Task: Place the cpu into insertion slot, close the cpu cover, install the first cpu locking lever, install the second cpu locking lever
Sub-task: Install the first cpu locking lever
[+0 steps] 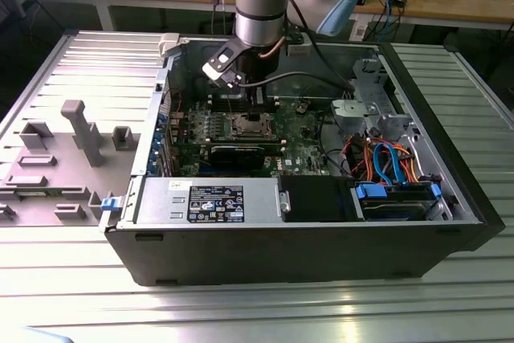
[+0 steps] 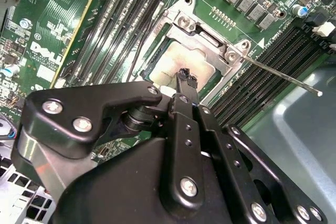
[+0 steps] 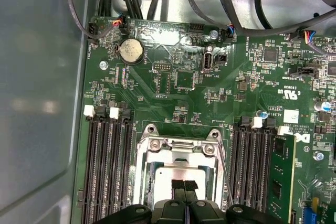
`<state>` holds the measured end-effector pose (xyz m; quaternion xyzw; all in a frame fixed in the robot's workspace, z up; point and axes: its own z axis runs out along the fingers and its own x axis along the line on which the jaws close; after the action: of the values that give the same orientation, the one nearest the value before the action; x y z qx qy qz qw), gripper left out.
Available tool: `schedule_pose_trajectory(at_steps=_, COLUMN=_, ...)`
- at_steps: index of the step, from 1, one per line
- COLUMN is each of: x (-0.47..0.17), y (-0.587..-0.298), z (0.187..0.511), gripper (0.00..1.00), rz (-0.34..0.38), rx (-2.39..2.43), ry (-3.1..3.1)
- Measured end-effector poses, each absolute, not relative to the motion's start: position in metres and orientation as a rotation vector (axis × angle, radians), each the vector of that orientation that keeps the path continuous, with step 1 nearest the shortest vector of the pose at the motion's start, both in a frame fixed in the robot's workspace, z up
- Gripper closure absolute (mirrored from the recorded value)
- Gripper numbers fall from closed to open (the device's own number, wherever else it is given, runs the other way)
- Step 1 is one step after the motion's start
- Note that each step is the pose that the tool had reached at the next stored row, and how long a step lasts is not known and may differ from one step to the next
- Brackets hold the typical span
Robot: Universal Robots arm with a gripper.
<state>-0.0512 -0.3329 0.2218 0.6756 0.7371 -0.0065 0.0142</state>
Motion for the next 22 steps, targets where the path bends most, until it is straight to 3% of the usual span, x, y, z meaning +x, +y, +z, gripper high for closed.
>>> schedule_pose_trajectory(at_steps=22, x=-0.051, y=-0.333, z=0.261, gripper=0.89, rz=-0.02, rx=2.104, ry=2.295)
